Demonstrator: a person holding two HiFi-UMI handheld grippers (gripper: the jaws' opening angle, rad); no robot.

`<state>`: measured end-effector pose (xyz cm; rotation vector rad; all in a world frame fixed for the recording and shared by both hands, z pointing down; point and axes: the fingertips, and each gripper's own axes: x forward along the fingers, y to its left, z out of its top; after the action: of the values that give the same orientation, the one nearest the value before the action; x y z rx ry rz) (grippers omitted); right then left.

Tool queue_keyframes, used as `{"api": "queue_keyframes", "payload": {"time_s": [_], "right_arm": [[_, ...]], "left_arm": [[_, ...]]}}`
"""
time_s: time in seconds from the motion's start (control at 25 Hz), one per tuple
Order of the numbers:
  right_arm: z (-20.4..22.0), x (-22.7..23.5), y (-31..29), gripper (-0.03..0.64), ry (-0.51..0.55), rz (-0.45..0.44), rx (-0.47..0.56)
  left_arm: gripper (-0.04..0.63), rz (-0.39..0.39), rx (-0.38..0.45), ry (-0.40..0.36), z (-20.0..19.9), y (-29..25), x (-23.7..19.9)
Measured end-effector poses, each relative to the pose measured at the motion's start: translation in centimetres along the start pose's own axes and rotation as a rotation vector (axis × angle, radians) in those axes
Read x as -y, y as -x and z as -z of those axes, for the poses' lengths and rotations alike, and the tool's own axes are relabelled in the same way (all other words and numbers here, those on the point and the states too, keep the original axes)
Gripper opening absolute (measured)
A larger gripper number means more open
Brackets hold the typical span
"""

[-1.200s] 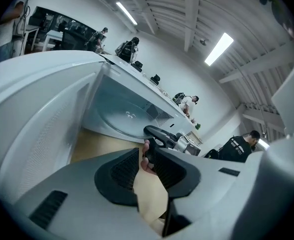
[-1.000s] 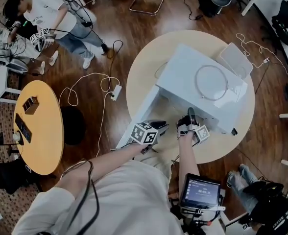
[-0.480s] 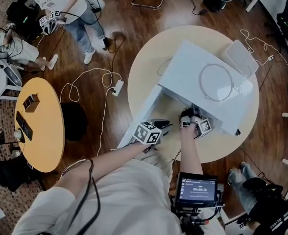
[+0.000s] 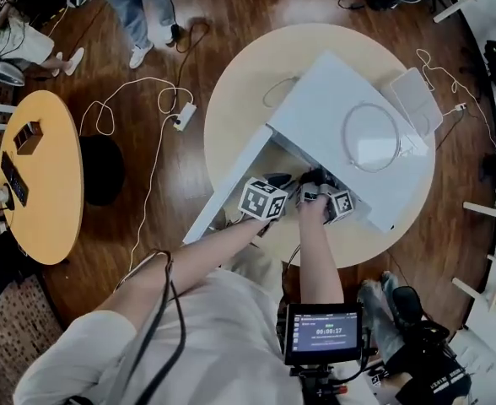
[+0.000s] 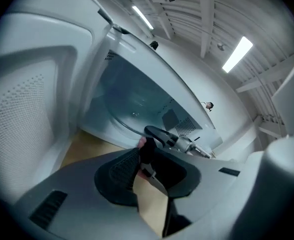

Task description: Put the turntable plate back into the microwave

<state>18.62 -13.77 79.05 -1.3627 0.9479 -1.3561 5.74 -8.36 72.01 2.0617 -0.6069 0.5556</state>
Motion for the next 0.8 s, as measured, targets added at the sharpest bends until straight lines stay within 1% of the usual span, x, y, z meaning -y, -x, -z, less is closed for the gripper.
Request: {"api": "queue_keyframes", "payload": {"time_s": [0.16, 0.24, 0.32, 0.4, 0.48, 0.64, 0.72, 0.8], "right_arm": [[-0.4, 2.2, -0.8, 0.029, -0.009, 0.009, -0.031], [-0.3, 1.4, -0.9, 0.029, 0.000, 0.014, -0.038], [0.2, 0.2, -0.8, 0.029, 0.012, 0.025, -0.047], [0.6, 0.3, -0.8, 0.029, 0.005, 0.039, -0.062], [0.8, 0.5, -0.7, 0.029, 0.001, 0.055, -0.067], [0.7, 0.5, -0.6, 0.029, 0.015, 0.070, -0.059], [0.6, 1.3, -0.5, 0.029, 0.012, 0.095, -0.053], [0.7, 1.8, -0.5, 0.029, 0.007, 0.122, -0.052]], "left_arm": [[0.080, -0.077, 0.061, 0.067, -1.2, -2.0, -2.0], [0.080, -0.101, 0.085, 0.105, -2.0, -2.7, -2.7], [0.080, -0.118, 0.088, 0.134, -2.1, -3.5, -3.3], [0.081, -0.112, 0.094, 0.178, -2.1, -4.6, -3.6], [0.099, -0.082, 0.113, 0.213, -2.7, -5.4, -3.5], [0.103, -0.046, 0.118, 0.252, -3.3, -7.0, -3.5], [0.103, -0.040, 0.114, 0.279, -3.0, -7.4, -3.9], [0.103, -0.045, 0.110, 0.286, -2.9, -7.5, -4.4]]}}
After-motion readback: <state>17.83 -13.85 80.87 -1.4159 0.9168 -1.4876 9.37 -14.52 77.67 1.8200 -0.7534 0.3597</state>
